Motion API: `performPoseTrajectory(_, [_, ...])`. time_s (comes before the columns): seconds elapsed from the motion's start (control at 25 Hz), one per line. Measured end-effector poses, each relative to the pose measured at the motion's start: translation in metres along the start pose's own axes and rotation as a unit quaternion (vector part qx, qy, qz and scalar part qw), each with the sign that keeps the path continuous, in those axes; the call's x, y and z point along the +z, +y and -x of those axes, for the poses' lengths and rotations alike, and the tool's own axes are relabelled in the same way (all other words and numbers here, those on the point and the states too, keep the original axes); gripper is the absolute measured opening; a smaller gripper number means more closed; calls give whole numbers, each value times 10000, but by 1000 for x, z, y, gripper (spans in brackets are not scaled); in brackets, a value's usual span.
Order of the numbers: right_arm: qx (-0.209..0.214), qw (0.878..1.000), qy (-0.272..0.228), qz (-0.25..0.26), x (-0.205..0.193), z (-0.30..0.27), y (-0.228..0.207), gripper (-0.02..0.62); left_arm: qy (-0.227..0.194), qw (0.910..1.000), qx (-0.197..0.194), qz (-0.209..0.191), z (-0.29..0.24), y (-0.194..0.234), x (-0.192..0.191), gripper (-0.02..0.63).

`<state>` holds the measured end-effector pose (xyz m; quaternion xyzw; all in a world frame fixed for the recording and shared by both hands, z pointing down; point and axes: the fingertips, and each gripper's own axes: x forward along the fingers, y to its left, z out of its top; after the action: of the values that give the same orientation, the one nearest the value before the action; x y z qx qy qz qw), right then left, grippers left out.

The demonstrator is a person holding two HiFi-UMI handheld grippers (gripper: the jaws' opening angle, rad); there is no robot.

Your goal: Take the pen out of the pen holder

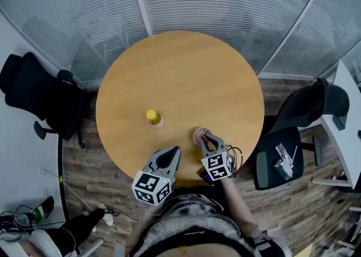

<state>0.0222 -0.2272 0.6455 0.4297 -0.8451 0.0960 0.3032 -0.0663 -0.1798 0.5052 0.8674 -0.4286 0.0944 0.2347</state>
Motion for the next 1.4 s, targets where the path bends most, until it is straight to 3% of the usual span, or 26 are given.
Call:
performPoseTrajectory(0.92, [77, 9987, -496, 124, 41, 30, 4, 60, -86, 9995, -252, 169, 6, -14, -6, 3])
performPoseTrajectory(1.4, [226, 9947, -995, 112, 89, 73, 9, 60, -209, 9989, -366, 218, 2, -24, -2, 3])
